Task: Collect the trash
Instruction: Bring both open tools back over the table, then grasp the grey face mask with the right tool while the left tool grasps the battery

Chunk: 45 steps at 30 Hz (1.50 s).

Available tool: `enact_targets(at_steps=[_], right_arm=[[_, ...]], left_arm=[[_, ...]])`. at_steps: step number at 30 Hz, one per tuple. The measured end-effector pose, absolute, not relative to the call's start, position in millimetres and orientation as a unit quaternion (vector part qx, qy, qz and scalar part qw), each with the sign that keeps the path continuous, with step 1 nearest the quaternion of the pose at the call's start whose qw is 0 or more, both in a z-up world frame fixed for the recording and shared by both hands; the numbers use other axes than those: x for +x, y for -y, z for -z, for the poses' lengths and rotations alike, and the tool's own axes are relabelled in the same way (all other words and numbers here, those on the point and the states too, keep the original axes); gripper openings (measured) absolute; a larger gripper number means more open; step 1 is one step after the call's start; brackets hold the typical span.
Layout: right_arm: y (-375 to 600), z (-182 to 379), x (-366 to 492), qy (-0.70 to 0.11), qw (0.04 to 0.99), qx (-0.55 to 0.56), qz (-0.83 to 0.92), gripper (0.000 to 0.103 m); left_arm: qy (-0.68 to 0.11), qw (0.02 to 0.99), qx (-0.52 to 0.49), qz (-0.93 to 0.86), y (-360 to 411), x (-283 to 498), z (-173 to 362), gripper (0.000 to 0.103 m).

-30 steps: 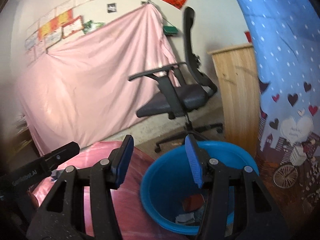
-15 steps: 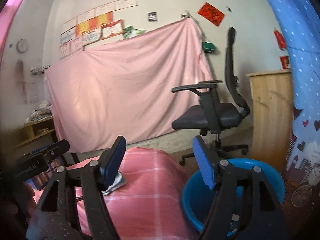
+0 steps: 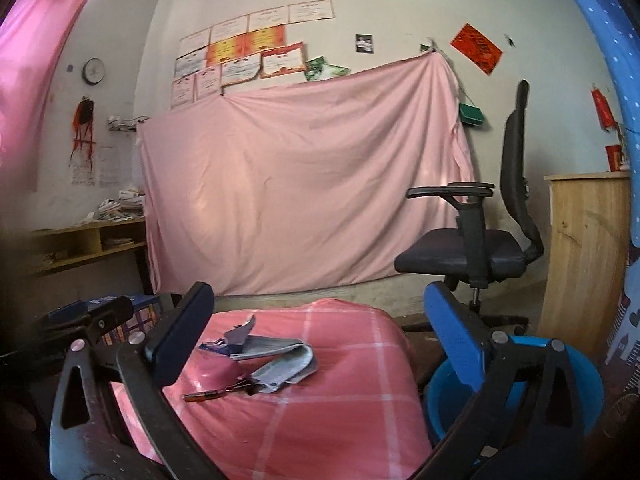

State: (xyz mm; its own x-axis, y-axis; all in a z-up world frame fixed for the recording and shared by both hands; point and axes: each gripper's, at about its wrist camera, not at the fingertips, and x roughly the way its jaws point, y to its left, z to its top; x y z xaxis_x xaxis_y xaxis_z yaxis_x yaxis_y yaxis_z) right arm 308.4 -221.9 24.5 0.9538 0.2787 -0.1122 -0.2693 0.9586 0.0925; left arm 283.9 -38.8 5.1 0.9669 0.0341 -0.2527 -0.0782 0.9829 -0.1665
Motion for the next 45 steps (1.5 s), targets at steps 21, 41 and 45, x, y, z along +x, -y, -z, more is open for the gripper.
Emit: enact_targets(at_steps=[21, 41, 45], right_arm=[[176, 11, 356, -0.176, 0.972, -0.032, -0.152, 0.103], [182, 57, 427, -0.360, 0.917, 0.021, -0.169, 0.087], [182, 63, 441, -0.381, 0.905, 0.041, -0.186, 0.083]], left_arm=[[-0.185, 0.973, -0.125, -0.053, -4, 296, 27, 0.101], [-0.376, 0.915, -0.062, 0.133, 41, 361, 53, 0.046], [-0.385, 0.911, -0.058, 0.133, 43, 369, 54, 0.038]])
